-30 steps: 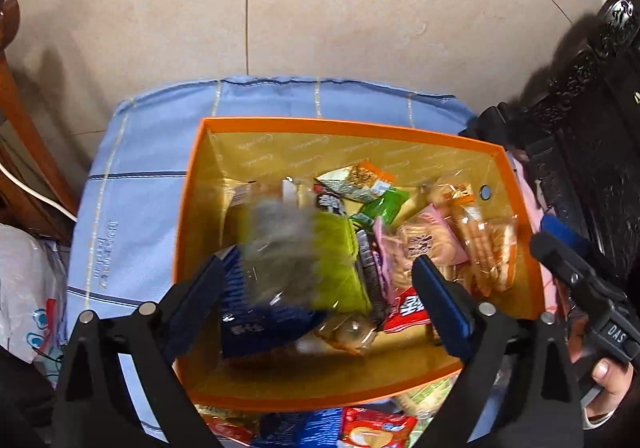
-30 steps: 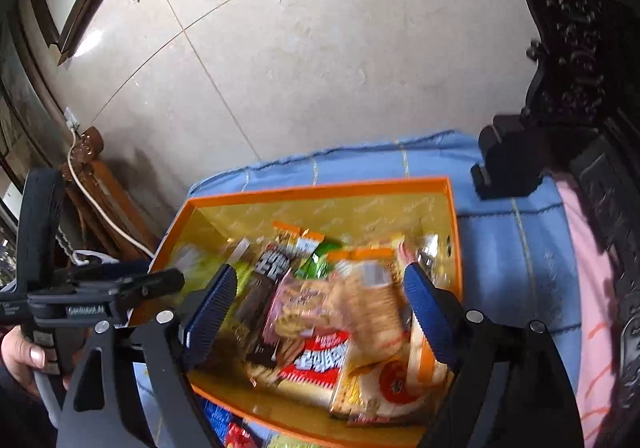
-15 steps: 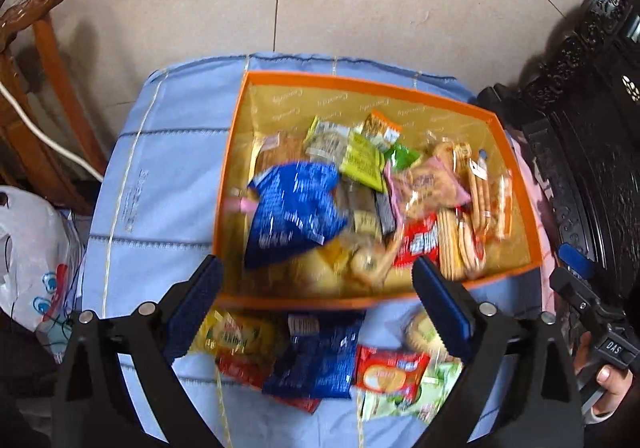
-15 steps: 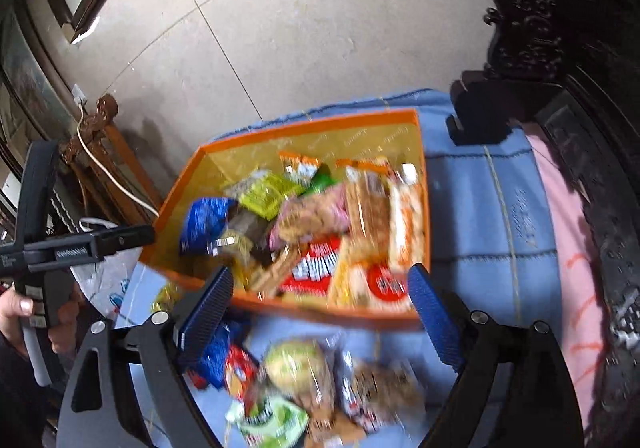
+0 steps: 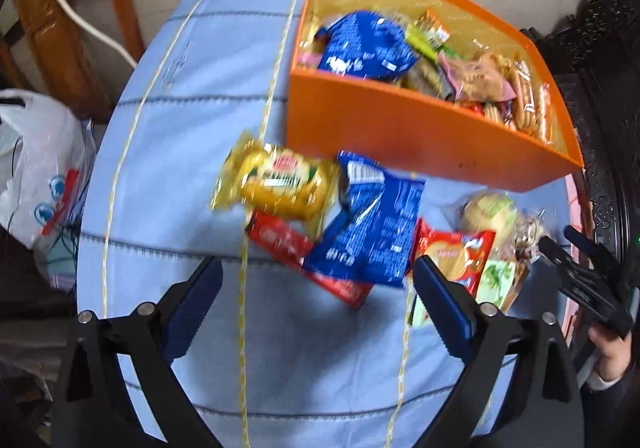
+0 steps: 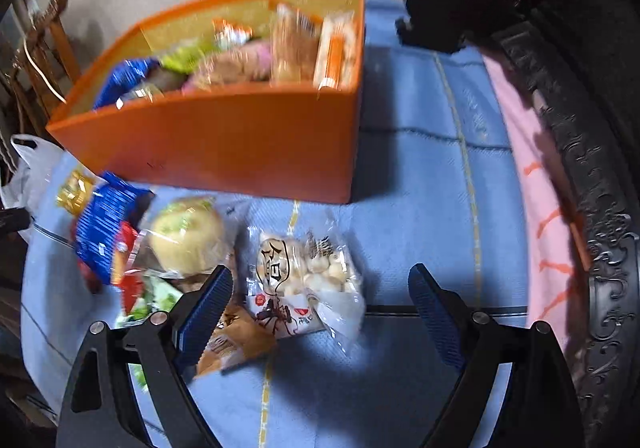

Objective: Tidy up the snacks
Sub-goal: 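Grasp the dark blue snack bag with left tool while right tool grasps white candy bag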

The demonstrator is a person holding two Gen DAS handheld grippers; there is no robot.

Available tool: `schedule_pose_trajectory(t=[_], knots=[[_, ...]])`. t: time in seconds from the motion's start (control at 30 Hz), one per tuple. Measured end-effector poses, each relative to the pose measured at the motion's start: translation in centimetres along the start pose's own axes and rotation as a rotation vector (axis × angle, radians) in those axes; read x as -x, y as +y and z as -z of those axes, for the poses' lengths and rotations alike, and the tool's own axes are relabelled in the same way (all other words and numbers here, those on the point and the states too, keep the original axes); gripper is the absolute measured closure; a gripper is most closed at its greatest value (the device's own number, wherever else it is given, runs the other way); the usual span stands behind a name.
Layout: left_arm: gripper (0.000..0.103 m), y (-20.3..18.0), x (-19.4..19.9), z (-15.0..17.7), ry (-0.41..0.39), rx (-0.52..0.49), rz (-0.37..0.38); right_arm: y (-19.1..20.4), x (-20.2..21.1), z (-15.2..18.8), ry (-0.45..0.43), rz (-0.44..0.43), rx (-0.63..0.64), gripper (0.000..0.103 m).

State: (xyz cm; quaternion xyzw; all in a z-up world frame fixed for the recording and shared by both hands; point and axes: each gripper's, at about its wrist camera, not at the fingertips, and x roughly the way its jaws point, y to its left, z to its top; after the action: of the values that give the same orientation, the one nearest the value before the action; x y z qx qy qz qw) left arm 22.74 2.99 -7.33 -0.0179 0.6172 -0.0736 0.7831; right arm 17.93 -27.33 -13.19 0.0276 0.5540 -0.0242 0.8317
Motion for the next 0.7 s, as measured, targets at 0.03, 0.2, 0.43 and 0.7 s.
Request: schedule_pose_trajectory(t=[0.03, 0.2, 0.43, 0.7], knots=[[0.009, 0.1, -0.1, 0.4, 0.003, 0.004, -0.003, 0.4, -0.6, -0.1, 0.011, 0.008, 0.015, 0.013], [0.009, -1.1, -1.8, 2.0, 0.037, -0.031, -0.027, 2.8, -2.6, 0.1, 0.045, 0.102, 0.136, 0.044], [0.009, -4.2, -4.4, 0.8, 0.038, -0.100, -0.051, -0.7, 1.1, 1.0, -0.014, 0.025, -0.003, 0.059], [0.034, -5.4, -8.5, -2.6, 0.117, -0.019, -0.027, -4.3, 4.4, 2.4, -0.055, -0.025, -0.112, 0.059]])
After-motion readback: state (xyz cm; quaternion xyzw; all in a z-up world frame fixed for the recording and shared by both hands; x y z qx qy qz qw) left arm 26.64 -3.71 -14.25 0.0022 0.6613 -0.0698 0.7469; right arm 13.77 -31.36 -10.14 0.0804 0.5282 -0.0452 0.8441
